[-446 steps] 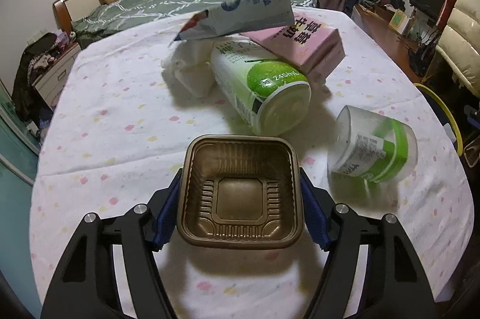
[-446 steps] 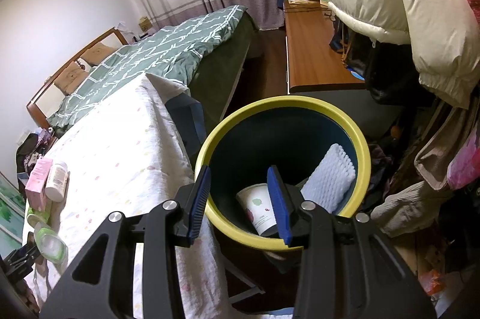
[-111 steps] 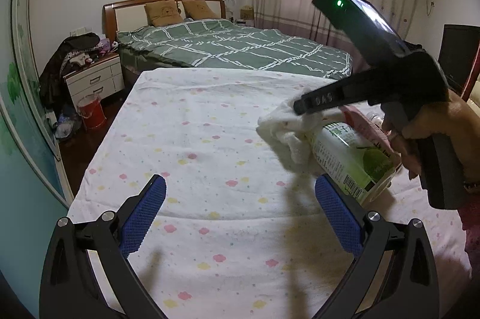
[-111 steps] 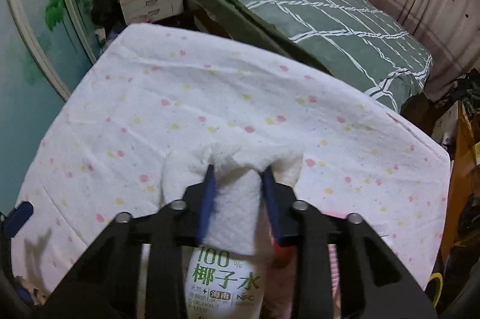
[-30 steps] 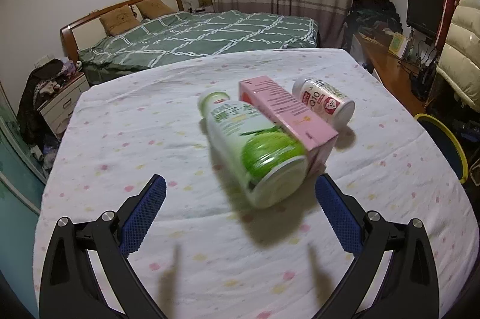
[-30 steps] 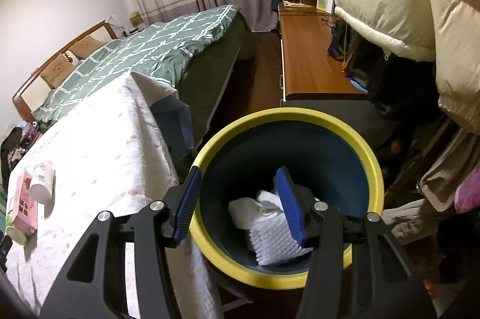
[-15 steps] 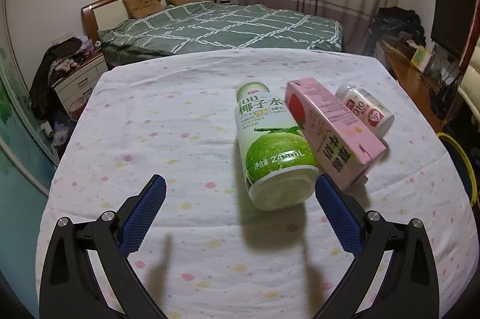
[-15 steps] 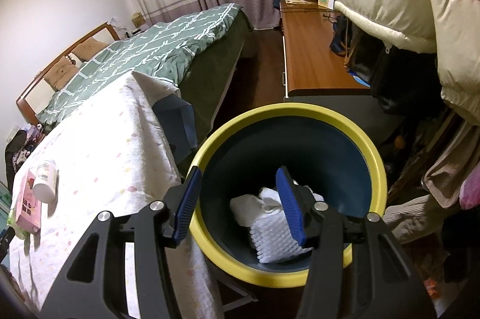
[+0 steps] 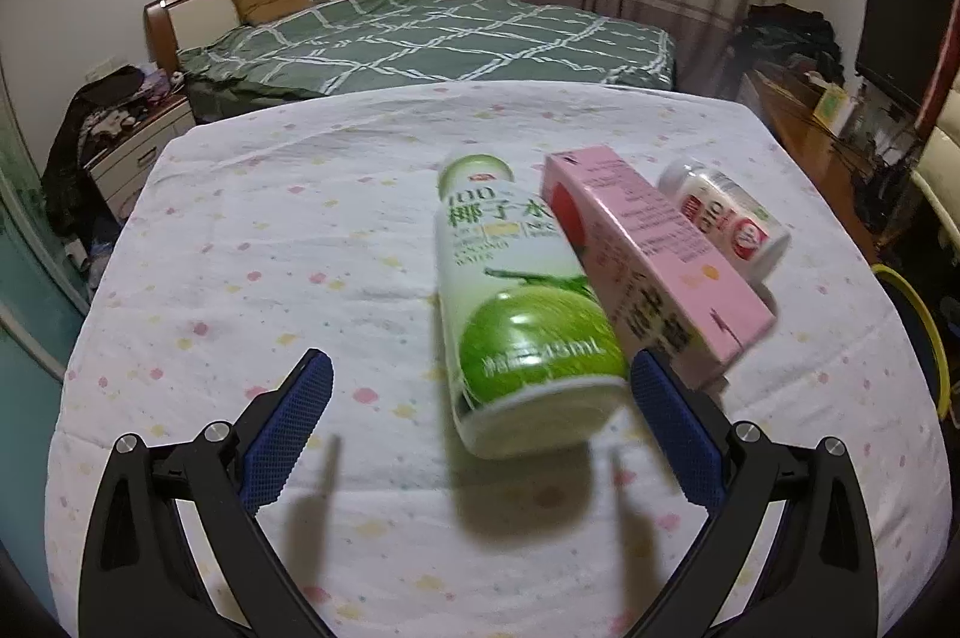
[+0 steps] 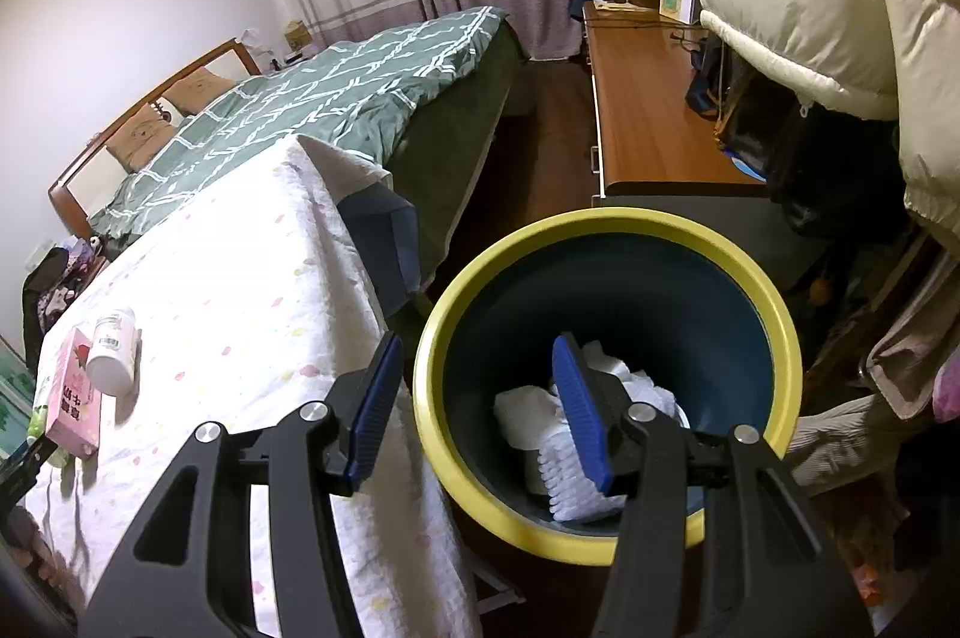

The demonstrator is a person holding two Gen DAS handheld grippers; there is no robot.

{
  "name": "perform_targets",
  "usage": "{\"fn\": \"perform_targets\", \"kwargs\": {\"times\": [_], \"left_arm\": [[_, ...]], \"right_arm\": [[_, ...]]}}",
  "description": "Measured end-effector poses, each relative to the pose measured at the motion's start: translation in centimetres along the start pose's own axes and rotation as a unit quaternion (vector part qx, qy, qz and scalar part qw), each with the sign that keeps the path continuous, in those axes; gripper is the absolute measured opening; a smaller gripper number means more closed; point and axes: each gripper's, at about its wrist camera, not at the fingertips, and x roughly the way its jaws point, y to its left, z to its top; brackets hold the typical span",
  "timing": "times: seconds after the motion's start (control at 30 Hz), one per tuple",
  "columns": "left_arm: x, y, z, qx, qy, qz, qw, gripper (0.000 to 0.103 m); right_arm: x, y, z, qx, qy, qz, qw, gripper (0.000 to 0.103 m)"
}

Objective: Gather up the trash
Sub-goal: 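Grasp the green-labelled coconut-water bottle with the left gripper, then carry the bottle with the left gripper over the bin and release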

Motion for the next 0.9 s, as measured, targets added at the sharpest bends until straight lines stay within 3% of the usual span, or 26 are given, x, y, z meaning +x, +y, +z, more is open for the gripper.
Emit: {"fn": "perform_targets", "kwargs": {"times": [0.2,0.3,0.43,0.9], "left_arm": [[1.3,-0.4,0.6,0.007,0.013,-0.004,0.9999,0.078],[1.8,-0.3,0.9,0.003,0.019,-0.011,0.9998,0.052],[1.3,0.1,0.7,0.001,0.01,-0.006,0.9999,0.051],[-6.8,1.0,0.6,0.028,-0.082,0.004,0.9963,0.051]], "right_arm": [[-0.1,0.1,-0.2,0.001,0.002,0.008,1.0,0.05],[-0.3,0.4,-0.3,-0.001,0.001,0.013,1.0,0.05],[-0.7,0.5,-0.4,-0.002,-0.002,0.019,1.0,0.05],[-1.8,0.6,-0.6,-0.003,-0.012,0.032,0.999,0.05]]}}
